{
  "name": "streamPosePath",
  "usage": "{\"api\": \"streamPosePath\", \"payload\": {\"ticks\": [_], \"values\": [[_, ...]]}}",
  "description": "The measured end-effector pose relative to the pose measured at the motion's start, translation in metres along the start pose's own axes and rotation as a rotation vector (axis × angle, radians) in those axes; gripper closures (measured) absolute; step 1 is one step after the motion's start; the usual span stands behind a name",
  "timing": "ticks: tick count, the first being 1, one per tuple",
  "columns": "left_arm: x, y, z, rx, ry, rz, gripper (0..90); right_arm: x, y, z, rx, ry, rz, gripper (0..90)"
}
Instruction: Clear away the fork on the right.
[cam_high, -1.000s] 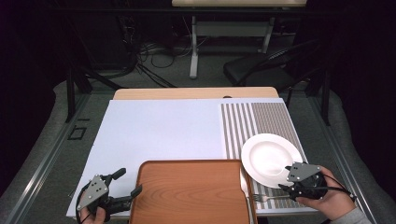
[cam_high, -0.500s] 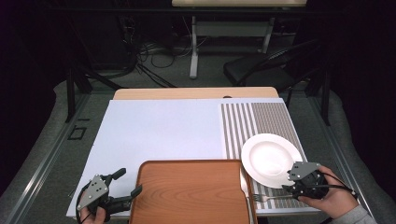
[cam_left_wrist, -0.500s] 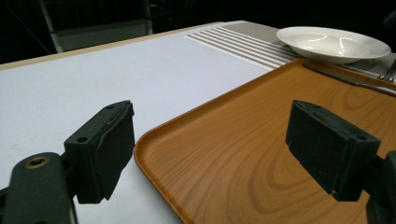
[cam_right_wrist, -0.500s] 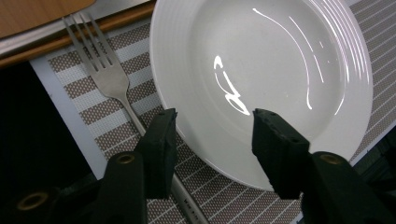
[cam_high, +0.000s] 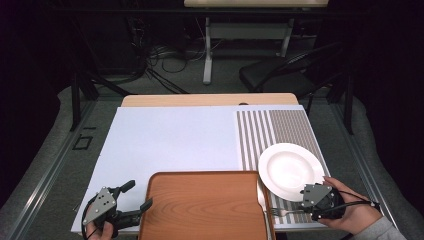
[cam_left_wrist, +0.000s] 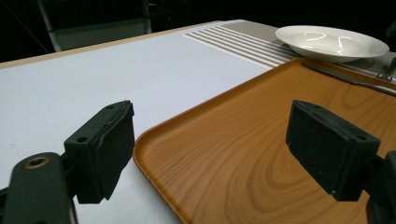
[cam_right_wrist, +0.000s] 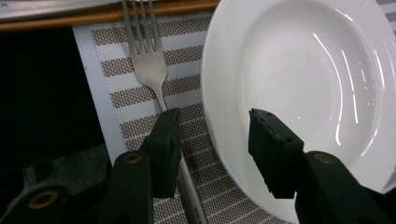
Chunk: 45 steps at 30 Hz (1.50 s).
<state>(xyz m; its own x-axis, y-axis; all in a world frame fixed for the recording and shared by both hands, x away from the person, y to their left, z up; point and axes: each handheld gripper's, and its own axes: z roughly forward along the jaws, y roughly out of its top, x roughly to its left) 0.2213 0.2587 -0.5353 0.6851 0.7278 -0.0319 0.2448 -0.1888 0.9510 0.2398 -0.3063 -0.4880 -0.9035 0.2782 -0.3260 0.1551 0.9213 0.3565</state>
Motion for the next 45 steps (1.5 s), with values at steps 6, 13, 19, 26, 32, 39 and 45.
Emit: {"api": "streamPosePath", "payload": {"ticks": [6,13,19,26,32,39,45], "values": [[0.000,0.000,0.000,0.002,-0.002,0.000,16.0,0.004,0.006,0.005,0.021,0.036,-0.034,58.7],[0.001,0.000,0.000,0.003,-0.002,-0.001,16.0,0.010,0.010,0.012,0.027,0.055,-0.042,64.2],[0.000,0.000,0.000,0.005,-0.003,-0.001,16.0,0.015,0.011,0.019,0.042,0.075,-0.098,66.6],[0.000,0.000,0.000,0.005,-0.004,-0.002,16.0,0.015,0.010,0.025,0.076,0.089,-0.132,71.1],[0.000,0.000,0.000,0.005,-0.003,-0.002,16.0,0.016,0.010,0.028,0.102,0.098,-0.143,73.7],[0.000,0.000,0.000,0.006,-0.002,-0.002,16.0,0.016,0.006,0.033,0.115,0.107,-0.143,76.7],[0.000,0.000,0.000,0.005,-0.006,-0.001,16.0,0.015,0.004,0.036,0.139,0.113,-0.141,78.4]]}}
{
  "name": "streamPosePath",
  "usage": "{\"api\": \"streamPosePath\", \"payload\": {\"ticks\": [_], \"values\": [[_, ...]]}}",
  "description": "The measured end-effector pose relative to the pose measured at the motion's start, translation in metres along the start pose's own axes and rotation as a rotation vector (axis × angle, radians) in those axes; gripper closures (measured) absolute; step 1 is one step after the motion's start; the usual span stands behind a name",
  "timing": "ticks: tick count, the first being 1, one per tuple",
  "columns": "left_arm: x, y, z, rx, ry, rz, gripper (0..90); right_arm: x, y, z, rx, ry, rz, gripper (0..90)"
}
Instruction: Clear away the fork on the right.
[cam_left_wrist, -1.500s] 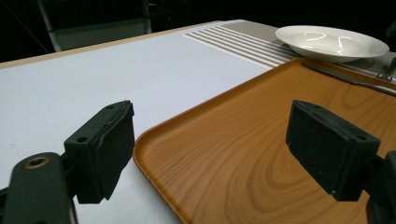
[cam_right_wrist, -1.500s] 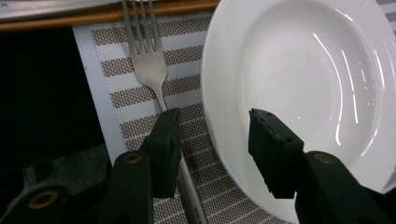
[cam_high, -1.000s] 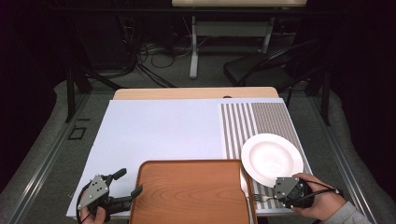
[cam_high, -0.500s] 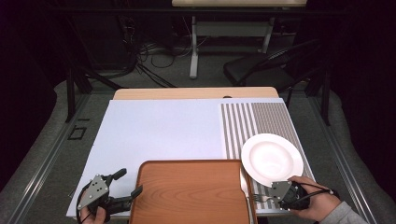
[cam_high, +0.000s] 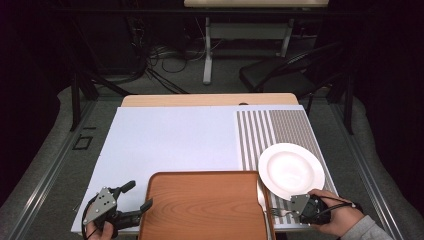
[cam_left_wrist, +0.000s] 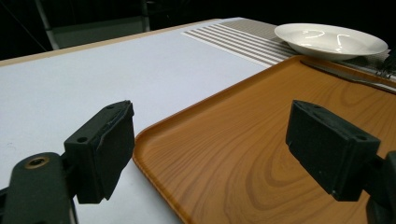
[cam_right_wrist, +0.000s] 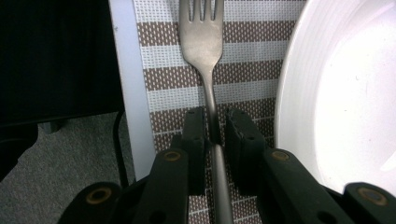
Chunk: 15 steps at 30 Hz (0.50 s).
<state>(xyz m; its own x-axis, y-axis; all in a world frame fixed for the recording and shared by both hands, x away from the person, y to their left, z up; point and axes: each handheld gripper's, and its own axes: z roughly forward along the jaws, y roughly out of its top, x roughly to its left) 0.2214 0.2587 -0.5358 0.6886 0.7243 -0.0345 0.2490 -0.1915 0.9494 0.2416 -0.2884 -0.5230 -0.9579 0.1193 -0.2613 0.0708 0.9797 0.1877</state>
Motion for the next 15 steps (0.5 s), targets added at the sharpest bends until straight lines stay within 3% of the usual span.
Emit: {"api": "streamPosePath", "payload": {"ticks": [15], "values": [[-0.0001,-0.0003,0.0001,-0.001,-0.001,0.001,16.0,-0.0035,0.0011,0.0056,0.045,0.015,0.003,80.8]]}}
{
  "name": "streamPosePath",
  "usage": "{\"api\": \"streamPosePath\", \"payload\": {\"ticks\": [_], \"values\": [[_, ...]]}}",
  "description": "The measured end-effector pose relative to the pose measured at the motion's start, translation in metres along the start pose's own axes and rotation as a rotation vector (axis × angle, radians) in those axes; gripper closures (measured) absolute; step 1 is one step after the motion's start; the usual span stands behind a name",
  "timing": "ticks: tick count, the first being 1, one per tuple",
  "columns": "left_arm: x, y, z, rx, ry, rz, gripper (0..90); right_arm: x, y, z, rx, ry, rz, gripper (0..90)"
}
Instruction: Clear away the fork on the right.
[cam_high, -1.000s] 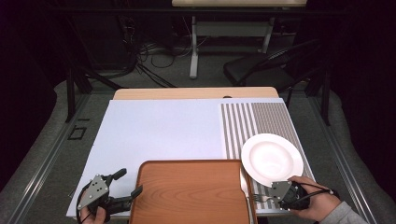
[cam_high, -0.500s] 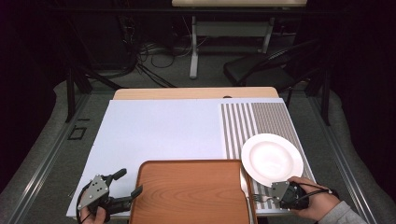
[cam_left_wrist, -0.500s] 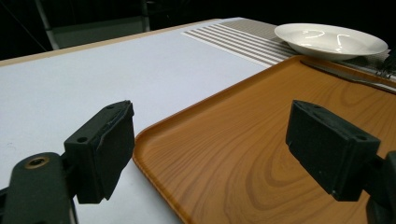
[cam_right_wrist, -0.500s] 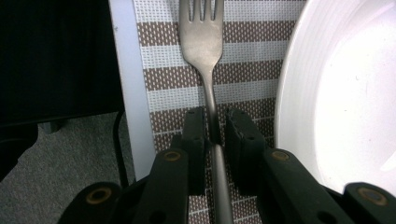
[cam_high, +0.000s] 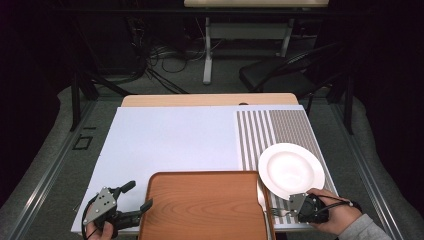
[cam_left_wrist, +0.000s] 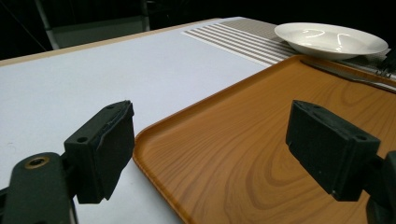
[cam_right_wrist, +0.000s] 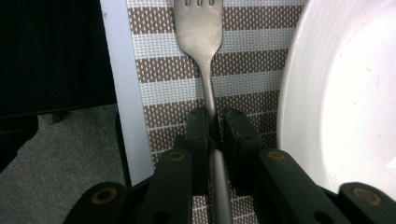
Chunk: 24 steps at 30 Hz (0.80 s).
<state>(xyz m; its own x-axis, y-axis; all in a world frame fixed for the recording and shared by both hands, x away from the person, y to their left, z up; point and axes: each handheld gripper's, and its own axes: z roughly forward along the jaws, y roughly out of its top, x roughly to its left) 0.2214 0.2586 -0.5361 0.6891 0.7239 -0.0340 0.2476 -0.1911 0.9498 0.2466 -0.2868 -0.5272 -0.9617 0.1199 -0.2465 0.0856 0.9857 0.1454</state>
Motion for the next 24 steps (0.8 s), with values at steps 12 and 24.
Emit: {"api": "streamPosePath", "payload": {"ticks": [12,24], "values": [[0.000,0.000,0.000,0.000,-0.003,0.003,16.0,-0.005,0.006,0.001,0.041,0.040,0.006,81.8],[0.000,0.000,0.000,0.000,0.000,0.001,16.0,-0.004,0.011,0.002,0.077,0.048,-0.034,84.5]]}}
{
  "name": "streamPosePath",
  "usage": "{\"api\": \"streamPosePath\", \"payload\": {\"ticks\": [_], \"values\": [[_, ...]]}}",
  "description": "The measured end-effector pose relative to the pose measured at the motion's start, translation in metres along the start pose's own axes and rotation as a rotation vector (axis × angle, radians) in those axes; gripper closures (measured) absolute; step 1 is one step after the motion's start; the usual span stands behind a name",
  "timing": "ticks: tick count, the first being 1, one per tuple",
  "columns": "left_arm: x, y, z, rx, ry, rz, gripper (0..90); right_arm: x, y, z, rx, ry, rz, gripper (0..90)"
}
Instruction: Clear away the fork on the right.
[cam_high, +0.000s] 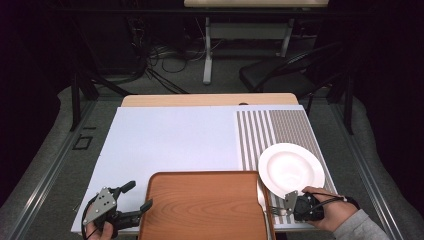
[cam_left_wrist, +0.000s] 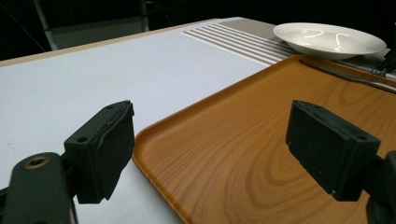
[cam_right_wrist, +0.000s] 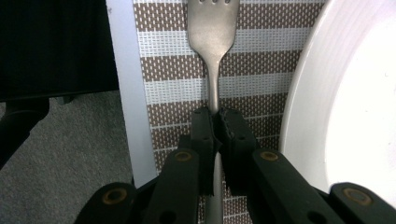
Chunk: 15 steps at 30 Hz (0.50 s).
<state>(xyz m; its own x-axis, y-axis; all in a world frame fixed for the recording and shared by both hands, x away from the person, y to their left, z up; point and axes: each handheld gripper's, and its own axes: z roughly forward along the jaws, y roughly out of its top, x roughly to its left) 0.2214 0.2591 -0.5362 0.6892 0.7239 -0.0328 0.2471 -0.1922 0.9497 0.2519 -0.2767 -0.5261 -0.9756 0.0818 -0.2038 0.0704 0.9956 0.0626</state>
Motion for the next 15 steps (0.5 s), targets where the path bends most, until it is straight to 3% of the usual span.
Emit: {"api": "streamPosePath", "payload": {"ticks": [3,10,15], "values": [[0.0001,0.0000,0.0001,0.000,0.001,-0.001,15.9,0.0001,0.0000,-0.0002,-0.004,-0.009,-0.020,84.8],[0.0007,-0.0001,0.0000,0.001,0.001,-0.005,16.0,0.0028,-0.0009,-0.0010,-0.005,-0.026,-0.007,85.0],[0.0008,-0.0002,0.0000,0.001,0.001,-0.006,16.0,0.0037,-0.0020,-0.0056,-0.032,-0.026,0.043,85.0]]}}
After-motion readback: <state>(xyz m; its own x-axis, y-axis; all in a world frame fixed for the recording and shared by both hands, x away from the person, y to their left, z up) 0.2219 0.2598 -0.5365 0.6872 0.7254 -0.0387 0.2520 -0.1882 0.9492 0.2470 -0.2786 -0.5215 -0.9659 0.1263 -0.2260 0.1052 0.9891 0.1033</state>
